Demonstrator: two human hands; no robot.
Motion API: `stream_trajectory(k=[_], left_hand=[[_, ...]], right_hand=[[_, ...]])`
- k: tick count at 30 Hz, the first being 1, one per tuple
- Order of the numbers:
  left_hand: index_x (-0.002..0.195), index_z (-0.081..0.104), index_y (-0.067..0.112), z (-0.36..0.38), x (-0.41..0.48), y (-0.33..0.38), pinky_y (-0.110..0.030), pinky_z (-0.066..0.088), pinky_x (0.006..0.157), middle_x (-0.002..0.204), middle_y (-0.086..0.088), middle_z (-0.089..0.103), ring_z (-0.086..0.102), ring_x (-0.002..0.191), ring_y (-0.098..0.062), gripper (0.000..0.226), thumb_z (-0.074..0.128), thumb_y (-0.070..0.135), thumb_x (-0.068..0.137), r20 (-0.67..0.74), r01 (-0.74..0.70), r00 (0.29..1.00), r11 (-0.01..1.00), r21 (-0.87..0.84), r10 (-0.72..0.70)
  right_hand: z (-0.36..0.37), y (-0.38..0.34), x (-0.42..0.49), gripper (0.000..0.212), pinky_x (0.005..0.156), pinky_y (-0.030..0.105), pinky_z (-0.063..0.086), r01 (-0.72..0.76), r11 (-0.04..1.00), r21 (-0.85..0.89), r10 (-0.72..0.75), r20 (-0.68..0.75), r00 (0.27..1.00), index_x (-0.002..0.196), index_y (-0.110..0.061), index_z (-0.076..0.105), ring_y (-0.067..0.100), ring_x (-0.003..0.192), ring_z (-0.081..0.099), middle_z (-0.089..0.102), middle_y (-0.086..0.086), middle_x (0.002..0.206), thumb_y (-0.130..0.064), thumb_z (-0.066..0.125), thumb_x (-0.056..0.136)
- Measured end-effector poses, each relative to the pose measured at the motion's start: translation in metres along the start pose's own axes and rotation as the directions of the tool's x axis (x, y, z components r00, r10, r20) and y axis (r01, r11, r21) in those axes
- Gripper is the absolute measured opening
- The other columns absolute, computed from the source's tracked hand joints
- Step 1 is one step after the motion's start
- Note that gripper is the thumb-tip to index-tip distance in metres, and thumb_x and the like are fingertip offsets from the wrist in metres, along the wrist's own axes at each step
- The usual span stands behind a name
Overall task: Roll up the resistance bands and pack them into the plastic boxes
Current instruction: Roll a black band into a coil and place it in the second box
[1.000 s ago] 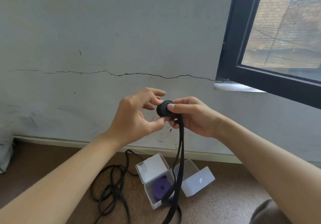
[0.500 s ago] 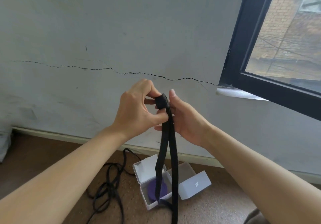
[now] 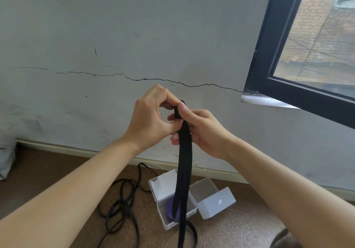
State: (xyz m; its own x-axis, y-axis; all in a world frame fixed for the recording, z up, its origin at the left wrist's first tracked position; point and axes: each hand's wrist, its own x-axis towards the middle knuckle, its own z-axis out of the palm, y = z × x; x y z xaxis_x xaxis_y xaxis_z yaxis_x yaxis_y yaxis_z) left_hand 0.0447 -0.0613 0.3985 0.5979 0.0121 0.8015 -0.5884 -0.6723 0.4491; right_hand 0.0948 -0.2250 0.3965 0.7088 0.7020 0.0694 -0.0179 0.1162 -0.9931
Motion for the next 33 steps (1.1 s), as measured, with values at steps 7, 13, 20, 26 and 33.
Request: stream_trajectory(k=[7,13,20,26,33], left_hand=[[0.134,0.054,0.024,-0.003,-0.004,-0.006,-0.033,0.057,0.093,0.124,-0.001,0.060,0.064,0.113,-0.014,0.059,0.064,0.016,0.076,0.259,0.410,0.901,0.880,-0.239,-0.349],[0.118,0.067,0.009,0.004,-0.002,0.001,-0.046,0.053,0.101,0.117,-0.021,0.073,0.071,0.103,-0.031,0.054,0.045,0.054,0.100,0.532,0.897,0.434,0.290,-0.334,-0.727],[0.125,0.069,0.023,0.012,-0.005,0.010,-0.048,0.048,0.105,0.116,-0.006,0.074,0.070,0.112,-0.030,0.059,0.039,0.066,0.098,0.613,0.823,0.567,0.338,-0.457,-0.550],[0.118,0.075,0.020,0.018,-0.003,0.009,-0.040,0.047,0.097,0.099,0.000,0.066,0.061,0.107,-0.025,0.051,0.046,0.058,0.099,0.646,0.791,0.596,0.209,-0.575,-0.478],[0.109,0.075,0.010,0.023,0.000,0.006,-0.036,0.053,0.093,0.103,-0.008,0.071,0.066,0.097,-0.021,0.038,0.059,0.040,0.092,0.555,0.698,0.681,0.193,-0.690,-0.478]], right_hand=[[-0.003,0.000,-0.004,0.037,0.086,0.038,0.061,0.069,0.997,-0.029,-0.069,0.017,0.997,0.129,0.008,0.056,0.030,0.089,0.071,0.070,0.018,0.098,-0.020,0.050,0.106],[-0.008,0.001,-0.002,0.032,0.103,0.046,0.054,0.137,0.987,-0.083,-0.140,-0.030,0.990,0.133,-0.003,0.054,0.037,0.113,0.068,0.069,0.025,0.122,-0.019,0.049,0.106],[-0.014,-0.008,0.000,0.046,0.093,0.043,0.038,0.156,0.984,-0.087,-0.160,-0.037,0.986,0.121,-0.012,0.068,0.022,0.103,0.060,0.068,0.005,0.109,-0.046,0.053,0.095],[-0.020,-0.015,0.003,0.052,0.093,0.051,0.036,0.126,0.992,0.024,-0.124,-0.047,0.991,0.122,-0.013,0.071,0.031,0.100,0.051,0.064,0.011,0.103,-0.053,0.053,0.095],[-0.017,-0.014,0.003,0.055,0.080,0.037,0.037,0.098,0.981,0.166,-0.109,0.060,0.992,0.119,-0.012,0.069,0.026,0.086,0.046,0.049,0.011,0.100,-0.058,0.052,0.093]])
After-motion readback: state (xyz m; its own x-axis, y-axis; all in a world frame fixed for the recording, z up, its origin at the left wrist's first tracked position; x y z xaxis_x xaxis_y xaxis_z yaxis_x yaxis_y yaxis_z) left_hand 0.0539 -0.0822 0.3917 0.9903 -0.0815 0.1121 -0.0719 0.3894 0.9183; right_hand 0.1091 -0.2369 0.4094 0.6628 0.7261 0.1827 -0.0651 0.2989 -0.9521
